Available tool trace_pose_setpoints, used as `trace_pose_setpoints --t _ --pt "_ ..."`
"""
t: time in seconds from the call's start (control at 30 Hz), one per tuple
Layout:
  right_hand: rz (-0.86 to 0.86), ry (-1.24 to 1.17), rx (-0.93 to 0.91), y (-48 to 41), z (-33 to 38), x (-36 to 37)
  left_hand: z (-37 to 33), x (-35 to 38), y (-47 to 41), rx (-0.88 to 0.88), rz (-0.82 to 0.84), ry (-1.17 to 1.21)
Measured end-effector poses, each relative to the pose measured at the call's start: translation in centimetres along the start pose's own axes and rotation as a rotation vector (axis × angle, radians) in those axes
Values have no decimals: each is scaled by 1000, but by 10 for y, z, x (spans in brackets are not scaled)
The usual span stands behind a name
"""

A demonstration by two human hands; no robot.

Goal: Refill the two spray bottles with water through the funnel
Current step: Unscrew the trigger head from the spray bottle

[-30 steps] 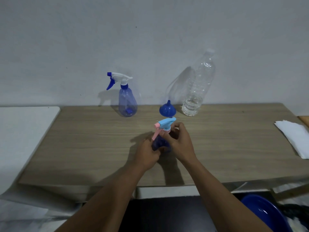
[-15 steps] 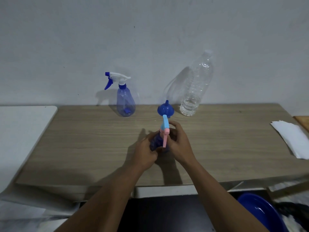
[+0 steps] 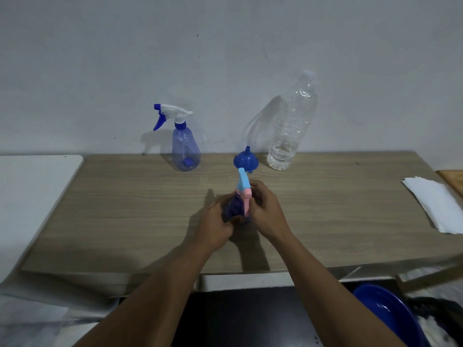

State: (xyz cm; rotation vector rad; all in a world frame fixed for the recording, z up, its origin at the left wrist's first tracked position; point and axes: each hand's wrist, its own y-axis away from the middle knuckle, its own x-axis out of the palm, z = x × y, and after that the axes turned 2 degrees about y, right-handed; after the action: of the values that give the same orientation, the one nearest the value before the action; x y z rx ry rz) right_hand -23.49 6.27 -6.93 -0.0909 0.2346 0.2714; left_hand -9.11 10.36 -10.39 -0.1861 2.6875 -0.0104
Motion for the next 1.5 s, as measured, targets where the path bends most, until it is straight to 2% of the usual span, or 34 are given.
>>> trace_pose_setpoints --t 0.13,0.33,0.63,1.0,1.17,1.37,1.5 --pt "9 -58 -8 -3 7 -9 1 1 -2 -3 -16 -18" --pt "99 164 -100 -17 25 -20 1 0 -4 -45 14 46" --pt "-53 400 -196 -7 26 -15 5 2 -5 -128 34 67" --pt "-116 262 -172 -1 20 -6 -1 0 -4 -140 70 58" --pt "-181 69 45 -2 18 -1 2 1 -3 -105 14 11" --pt "-65 33 -27 3 8 2 -3 -4 -2 -51 51 25" --pt "-115 43 12 1 8 2 -2 -1 -1 -51 19 55"
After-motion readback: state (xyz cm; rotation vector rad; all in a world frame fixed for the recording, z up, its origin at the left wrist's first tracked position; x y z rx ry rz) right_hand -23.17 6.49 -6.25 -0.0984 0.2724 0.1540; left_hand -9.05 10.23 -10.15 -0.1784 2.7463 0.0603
